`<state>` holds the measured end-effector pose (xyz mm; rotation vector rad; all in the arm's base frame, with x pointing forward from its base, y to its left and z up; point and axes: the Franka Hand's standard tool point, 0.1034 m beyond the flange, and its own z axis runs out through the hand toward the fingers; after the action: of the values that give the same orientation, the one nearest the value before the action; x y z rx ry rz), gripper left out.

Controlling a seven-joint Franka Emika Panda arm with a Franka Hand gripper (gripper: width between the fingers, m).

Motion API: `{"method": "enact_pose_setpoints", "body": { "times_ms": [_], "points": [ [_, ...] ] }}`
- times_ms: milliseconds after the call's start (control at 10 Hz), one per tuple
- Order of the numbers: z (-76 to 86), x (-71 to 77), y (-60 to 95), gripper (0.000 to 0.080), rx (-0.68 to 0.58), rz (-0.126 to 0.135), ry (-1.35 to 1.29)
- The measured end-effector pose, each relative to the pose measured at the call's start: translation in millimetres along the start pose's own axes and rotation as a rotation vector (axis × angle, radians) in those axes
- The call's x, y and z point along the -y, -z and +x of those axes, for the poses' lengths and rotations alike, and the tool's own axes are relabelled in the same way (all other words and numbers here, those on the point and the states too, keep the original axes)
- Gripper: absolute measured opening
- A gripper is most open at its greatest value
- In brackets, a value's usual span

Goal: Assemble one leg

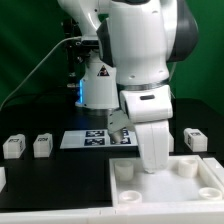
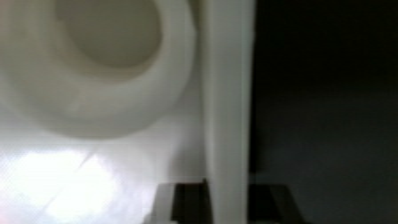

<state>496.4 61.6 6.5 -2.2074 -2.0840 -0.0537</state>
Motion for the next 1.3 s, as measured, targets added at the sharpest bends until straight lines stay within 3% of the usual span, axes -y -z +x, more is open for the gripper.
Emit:
{"method": "enact_pose_setpoints", "body": {
  "times_ms": [200, 500, 600, 700, 800, 900, 1000, 1300],
  "points": [
    [0.8, 0.1, -0.2, 0.0067, 0.010, 0.015, -0.007],
    [0.5, 0.2, -0.1, 0.0067, 0.017, 0.013, -0.012],
    [0.3, 0.3, -0.3, 0.0142, 0.017, 0.013, -0.013],
    [0.0, 0.3, -0.3, 0.0328, 0.017, 0.013, -0.013],
    [-0.3, 0.2, -0.3, 0.0328, 0.017, 0.013, -0.014],
    [-0.4, 0.1, -0.2, 0.0510, 0.017, 0.013, -0.014],
    [-0.4, -0.3, 0.1, 0.0605, 0.017, 0.011, -0.015],
    [-0.5, -0.5, 0.1, 0.0647, 0.017, 0.011, -0.015]
  ]
}}
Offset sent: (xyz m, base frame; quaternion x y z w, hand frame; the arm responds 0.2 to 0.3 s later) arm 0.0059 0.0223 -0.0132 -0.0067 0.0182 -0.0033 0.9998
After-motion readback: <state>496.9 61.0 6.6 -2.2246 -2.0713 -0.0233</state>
